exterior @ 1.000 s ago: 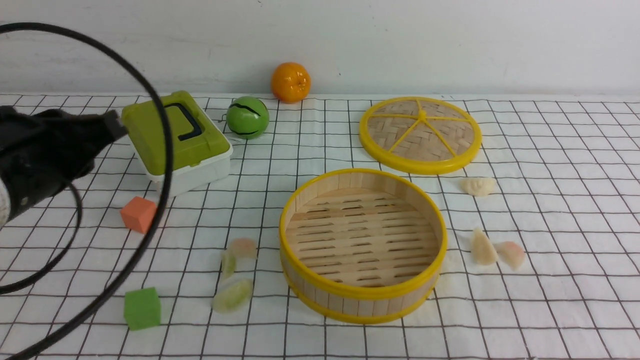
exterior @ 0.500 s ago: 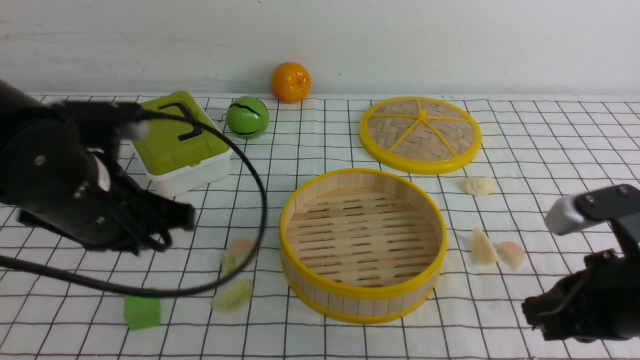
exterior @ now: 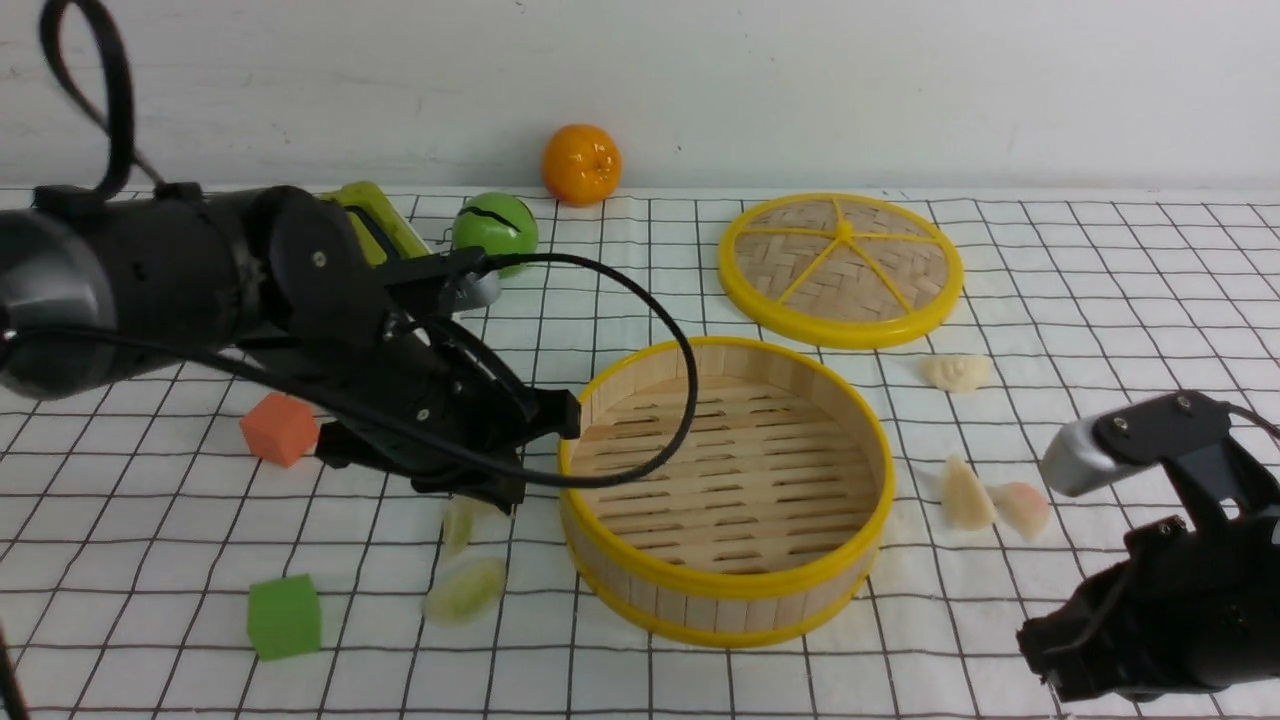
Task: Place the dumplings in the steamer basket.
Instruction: Use the left arm to grab a dumpling
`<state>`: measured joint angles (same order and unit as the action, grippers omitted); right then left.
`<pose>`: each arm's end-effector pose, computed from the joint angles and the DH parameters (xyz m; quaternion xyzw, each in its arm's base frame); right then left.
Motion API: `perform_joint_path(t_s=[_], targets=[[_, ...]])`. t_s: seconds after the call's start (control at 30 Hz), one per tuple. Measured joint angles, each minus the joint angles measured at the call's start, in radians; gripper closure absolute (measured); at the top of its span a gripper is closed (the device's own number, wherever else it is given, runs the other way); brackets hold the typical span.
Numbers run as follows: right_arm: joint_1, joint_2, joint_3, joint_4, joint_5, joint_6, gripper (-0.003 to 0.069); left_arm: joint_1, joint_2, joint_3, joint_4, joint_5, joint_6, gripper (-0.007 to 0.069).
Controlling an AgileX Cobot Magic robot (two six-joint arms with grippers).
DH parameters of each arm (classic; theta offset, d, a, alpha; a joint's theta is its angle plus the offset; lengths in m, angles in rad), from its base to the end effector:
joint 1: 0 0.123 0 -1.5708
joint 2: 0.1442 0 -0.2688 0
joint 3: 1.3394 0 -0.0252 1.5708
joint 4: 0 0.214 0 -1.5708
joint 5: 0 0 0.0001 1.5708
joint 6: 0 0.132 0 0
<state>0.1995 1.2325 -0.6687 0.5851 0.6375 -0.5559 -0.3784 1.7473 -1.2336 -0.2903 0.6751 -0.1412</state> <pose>0.2011 0.0850 0.2041 -0.1702 0.9358 0.1778 0.2523 0.3175 -0.1516 0.1979 0.0257 0.9661 -0.1694 0.1930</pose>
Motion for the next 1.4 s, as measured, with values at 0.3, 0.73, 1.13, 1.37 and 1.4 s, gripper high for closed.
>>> perform_joint_path(t_s=[0.3, 0.73, 1.13, 1.37, 1.4], targets=[[0.000, 0.002, 0.000, -0.015, 0.000, 0.000, 0.0664, 0.000, 0.106, -0.088, 0.248, 0.015, -0.231, 0.0460], [0.000, 0.002, 0.000, 0.031, -0.014, 0.000, 0.0659, 0.000, 0.227, -0.093, 0.354, 0.030, -0.367, 0.0349], [0.000, 0.002, 0.000, 0.039, -0.019, 0.000, 0.0657, 0.000, 0.230, -0.095, 0.376, 0.019, -0.373, 0.0468], [0.000, 0.003, 0.000, 0.040, -0.024, 0.000, 0.0656, 0.000, 0.147, -0.233, 0.453, 0.106, -0.337, 0.0468], [0.000, 0.003, 0.000, 0.040, -0.024, 0.000, 0.0656, 0.000, 0.136, -0.272, 0.445, 0.132, -0.321, 0.0468]])
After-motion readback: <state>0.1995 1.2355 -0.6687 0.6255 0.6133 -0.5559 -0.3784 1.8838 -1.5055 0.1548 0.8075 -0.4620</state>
